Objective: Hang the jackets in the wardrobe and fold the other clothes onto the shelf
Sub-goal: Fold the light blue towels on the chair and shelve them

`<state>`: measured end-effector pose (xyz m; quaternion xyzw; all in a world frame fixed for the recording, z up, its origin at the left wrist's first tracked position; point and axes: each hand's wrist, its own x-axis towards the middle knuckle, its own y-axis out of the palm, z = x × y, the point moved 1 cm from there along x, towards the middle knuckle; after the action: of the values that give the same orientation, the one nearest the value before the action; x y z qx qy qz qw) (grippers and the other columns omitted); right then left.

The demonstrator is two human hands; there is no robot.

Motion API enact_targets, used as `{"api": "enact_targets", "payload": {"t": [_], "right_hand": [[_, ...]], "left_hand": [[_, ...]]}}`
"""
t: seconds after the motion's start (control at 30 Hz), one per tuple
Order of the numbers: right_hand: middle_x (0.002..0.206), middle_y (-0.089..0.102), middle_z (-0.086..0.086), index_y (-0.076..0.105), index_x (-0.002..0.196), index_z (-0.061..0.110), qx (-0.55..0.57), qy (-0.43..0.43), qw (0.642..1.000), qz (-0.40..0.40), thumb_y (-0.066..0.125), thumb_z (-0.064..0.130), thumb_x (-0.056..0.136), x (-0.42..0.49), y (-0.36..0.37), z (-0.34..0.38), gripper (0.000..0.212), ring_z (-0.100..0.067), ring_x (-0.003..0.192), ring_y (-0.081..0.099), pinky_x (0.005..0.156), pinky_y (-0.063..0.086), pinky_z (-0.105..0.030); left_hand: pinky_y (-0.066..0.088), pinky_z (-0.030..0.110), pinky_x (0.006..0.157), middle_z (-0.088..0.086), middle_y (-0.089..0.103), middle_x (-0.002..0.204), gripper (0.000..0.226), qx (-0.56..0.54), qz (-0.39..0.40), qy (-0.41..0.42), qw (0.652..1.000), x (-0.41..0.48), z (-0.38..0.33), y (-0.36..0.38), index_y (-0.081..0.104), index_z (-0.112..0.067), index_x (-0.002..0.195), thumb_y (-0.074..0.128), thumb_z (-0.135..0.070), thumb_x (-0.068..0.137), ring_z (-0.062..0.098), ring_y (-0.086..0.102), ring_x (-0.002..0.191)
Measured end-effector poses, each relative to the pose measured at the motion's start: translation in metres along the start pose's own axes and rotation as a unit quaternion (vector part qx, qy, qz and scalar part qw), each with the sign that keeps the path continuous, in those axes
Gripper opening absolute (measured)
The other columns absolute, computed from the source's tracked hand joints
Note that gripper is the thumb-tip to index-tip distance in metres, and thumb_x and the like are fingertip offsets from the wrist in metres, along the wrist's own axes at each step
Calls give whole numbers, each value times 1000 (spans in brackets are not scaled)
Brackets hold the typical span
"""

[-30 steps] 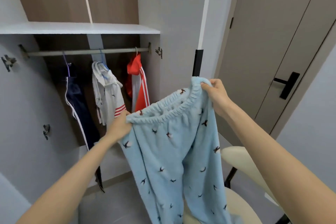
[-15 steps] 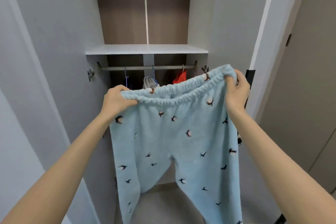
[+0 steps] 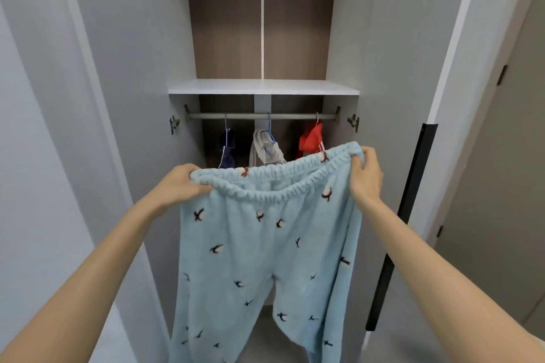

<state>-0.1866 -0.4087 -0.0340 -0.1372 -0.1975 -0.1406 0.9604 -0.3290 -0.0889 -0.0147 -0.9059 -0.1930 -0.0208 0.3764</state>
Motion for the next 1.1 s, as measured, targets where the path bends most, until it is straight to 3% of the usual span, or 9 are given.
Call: {"api": "enact_targets", "payload": {"t": [0.07, 0.23, 0.4, 0.5, 0.63, 0.7, 0.83, 0.93, 1.1], "right_hand": [[99, 57, -2, 51, 110, 15, -45, 9, 997, 68, 37, 20, 101, 3, -3, 2, 17, -20, 91, 52, 79, 42, -35], [83, 53, -3, 54, 91, 9, 91, 116, 981, 124, 44, 10, 95, 13, -1, 14, 10, -16, 74, 50, 68, 44, -30], [80, 48, 3, 47, 91, 10, -64, 48, 988, 130, 41, 16, 96, -10, -3, -4, 11, -9, 68, 44, 54, 30, -26], [80, 52, -6, 48, 82, 9, 44, 194, 969, 149, 44, 11, 96, -21, -2, -17, 14, -18, 70, 50, 61, 42, -30], [108, 65, -15, 55, 112, 3, 229, 332, 897, 180, 50, 11, 98, -39, 6, -12, 18, -29, 101, 64, 82, 52, -36], [104, 64, -11, 57, 101, 9, 215, 269, 915, 209, 50, 13, 97, -48, 15, -4, 9, -23, 94, 63, 81, 51, -34], [92, 58, 0, 50, 94, 19, 85, 74, 963, 245, 54, 22, 95, -68, 18, 5, 5, -9, 77, 54, 71, 45, -26], [69, 52, 7, 50, 97, 19, 36, -30, 959, 279, 54, 27, 95, -81, 11, 3, 9, 1, 50, 41, 48, 33, -12], [55, 49, -3, 47, 100, 22, 25, -101, 938, 332, 51, 23, 99, -91, 1, 3, 4, -6, 44, 33, 43, 25, -17]], "left_hand": [[52, 23, 61, 7, 71, 91, 18, -160, 20, -73, 984, 0, -1, 3, 66, -8, 92, 72, -23, 85, 12, 68, 72], [56, 42, 86, 19, 69, 110, 36, -497, 101, -186, 841, 5, -16, 10, 65, -7, 112, 68, -30, 85, 29, 66, 103], [54, 27, 57, 12, 70, 96, 21, -409, -126, -195, 883, 0, -11, 43, 67, -10, 95, 77, -22, 81, 19, 67, 75], [55, 40, 69, 11, 70, 91, 12, -516, -72, -268, 810, -12, -5, 64, 66, -16, 88, 74, -22, 83, 27, 67, 79], [55, 43, 79, 15, 72, 90, 6, -529, 50, -258, 807, -15, -21, 89, 66, -10, 90, 67, -16, 89, 29, 68, 85], [58, 42, 78, 18, 70, 101, 19, -545, 92, -242, 798, -16, -34, 103, 64, -4, 109, 61, -10, 92, 28, 69, 88], [61, 33, 62, 13, 74, 81, 11, -525, 120, -214, 815, -20, -53, 124, 63, 4, 98, 58, -4, 93, 19, 73, 73], [60, 33, 60, 15, 74, 91, 13, -507, 128, -206, 827, -24, -61, 132, 62, 2, 102, 60, -6, 92, 21, 73, 79], [59, 34, 55, 21, 64, 108, 15, -535, 133, -197, 810, -25, -76, 131, 58, 2, 106, 59, -4, 92, 24, 73, 79]]}}
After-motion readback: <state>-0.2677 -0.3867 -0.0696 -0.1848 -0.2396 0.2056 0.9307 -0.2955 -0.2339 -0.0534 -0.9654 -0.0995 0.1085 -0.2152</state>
